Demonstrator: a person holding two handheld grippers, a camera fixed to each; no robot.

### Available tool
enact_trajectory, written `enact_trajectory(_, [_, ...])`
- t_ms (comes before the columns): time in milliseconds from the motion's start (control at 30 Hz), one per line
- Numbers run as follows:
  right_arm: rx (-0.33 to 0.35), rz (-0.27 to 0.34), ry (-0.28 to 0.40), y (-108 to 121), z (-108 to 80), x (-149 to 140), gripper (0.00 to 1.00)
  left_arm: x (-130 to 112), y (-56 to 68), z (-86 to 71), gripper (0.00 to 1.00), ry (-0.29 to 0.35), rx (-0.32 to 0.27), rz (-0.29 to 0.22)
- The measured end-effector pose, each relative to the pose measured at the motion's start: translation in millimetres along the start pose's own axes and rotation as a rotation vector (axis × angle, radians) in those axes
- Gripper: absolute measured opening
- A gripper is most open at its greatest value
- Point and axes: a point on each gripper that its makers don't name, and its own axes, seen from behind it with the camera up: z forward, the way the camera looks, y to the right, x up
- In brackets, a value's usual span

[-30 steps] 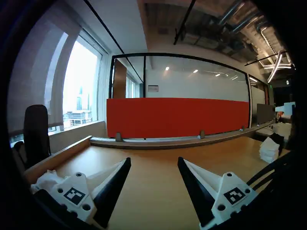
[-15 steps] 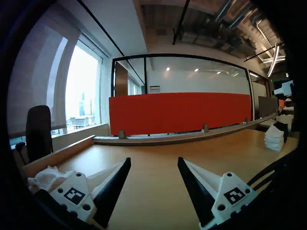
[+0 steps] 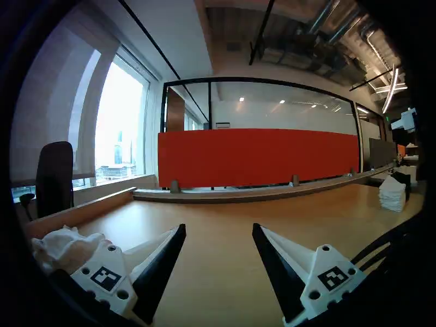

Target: Fold towel

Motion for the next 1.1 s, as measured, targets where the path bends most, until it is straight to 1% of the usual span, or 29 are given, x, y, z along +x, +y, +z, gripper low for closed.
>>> enact_trajectory(200, [-0.003,0.004,-0.003,2.8,3.1,-3.7,0.94,-4.8,-3.7,1.5,0.9,-0.003,0.007,-0.019])
enact_trajectory(300, [-0.005,0.004,-0.004,3.6,4.1,-5.5,0.94,-5.4,-5.9,2.3,0.9,-0.006,0.01,-0.017])
enact_trajectory(600, [-0.01,0.011,-0.01,8.1,2.3,-10.3,0.94,-5.7,-6.6,1.9,0.91,-0.006,0.011,-0.019])
enact_trajectory(800, [-0.017,0.007,0.012,13.5,1.1,-4.6,0.94,-7.3,-6.5,2.3,0.94,-0.007,0.011,-0.018])
enact_trajectory(867, [-0.018,0.008,0.019,15.4,0.1,-3.2,0.94,-7.7,-6.2,2.7,0.97,-0.006,0.011,-0.018])
enact_trajectory(1100, [-0.034,-0.002,0.046,28.2,-1.5,-3.4,0.94,-9.9,-6.6,3.7,0.97,-0.006,0.011,-0.019])
